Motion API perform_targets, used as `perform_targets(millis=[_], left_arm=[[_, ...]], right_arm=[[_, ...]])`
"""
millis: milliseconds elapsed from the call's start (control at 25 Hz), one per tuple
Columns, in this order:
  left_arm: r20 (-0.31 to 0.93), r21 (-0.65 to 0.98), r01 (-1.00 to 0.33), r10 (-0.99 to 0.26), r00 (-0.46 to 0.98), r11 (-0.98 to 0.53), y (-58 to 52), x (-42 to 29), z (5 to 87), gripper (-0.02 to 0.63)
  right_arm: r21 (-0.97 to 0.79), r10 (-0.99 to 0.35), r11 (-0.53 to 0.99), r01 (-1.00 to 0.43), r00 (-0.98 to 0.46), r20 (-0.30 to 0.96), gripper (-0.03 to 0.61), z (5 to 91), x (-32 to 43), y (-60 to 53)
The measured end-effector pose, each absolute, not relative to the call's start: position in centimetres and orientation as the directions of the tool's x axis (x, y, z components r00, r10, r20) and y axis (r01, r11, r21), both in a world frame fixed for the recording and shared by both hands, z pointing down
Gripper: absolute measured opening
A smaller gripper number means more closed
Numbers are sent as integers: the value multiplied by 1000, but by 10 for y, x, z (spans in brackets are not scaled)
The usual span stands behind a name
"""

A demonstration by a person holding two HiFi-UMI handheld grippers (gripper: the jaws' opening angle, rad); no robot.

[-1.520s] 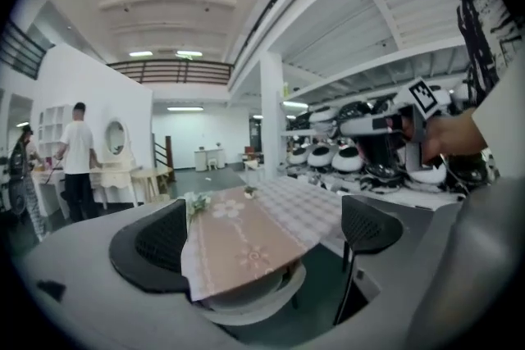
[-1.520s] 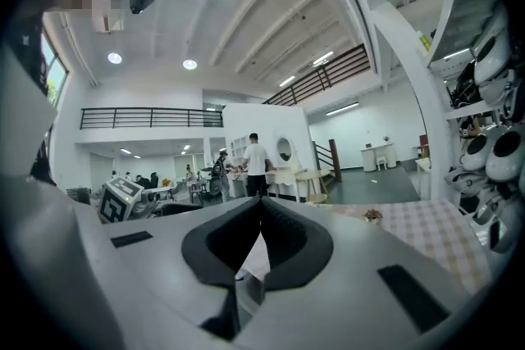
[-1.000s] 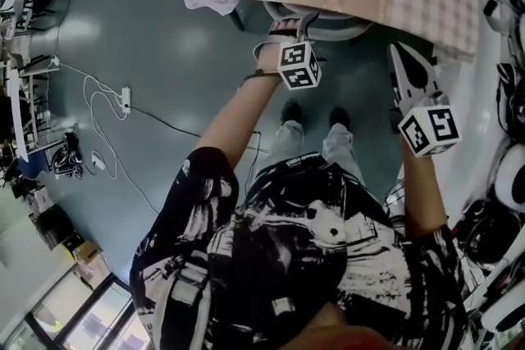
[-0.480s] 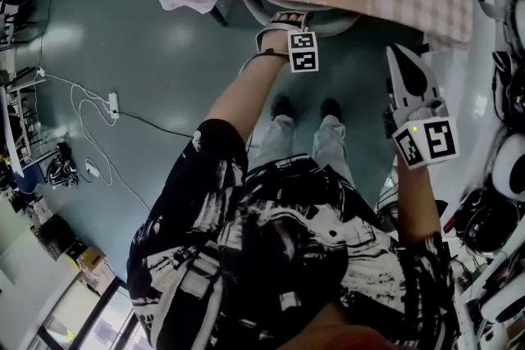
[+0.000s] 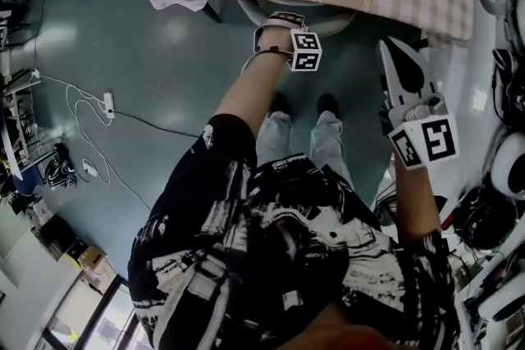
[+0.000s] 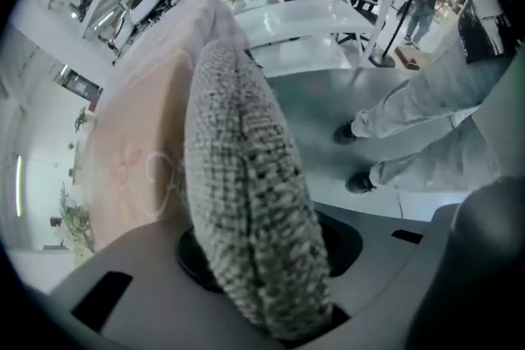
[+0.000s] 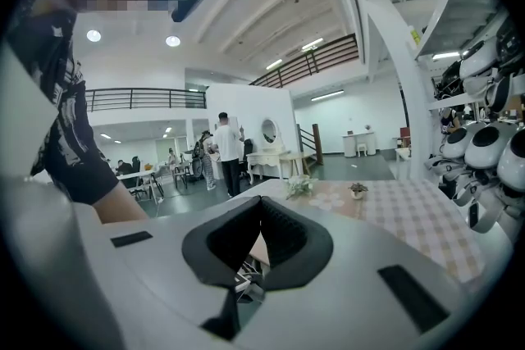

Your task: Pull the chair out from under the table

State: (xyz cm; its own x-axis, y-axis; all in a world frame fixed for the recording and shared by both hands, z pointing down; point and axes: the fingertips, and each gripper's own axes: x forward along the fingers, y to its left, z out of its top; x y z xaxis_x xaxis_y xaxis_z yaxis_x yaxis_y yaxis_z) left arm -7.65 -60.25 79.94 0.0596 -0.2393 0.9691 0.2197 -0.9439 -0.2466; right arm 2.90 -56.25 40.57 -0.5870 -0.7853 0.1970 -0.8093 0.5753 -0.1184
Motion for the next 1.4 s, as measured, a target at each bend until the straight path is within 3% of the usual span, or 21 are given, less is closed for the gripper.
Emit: perform_targets(millis=[400, 560, 1400], left_arm=[[968, -250, 200, -242, 63, -947, -600, -76, 798, 114], [959, -281, 181, -271, 79, -942, -600, -74, 791, 59], [961, -275, 147, -266, 73, -950, -574, -77, 788, 46]], right_arm=[[-132, -780, 576, -807, -591, 207, -2, 411, 28, -557], [-141, -779, 574, -807, -591, 208, -2, 412, 27, -554], [-157, -771, 580, -799, -601, 210, -2, 411, 21, -549]])
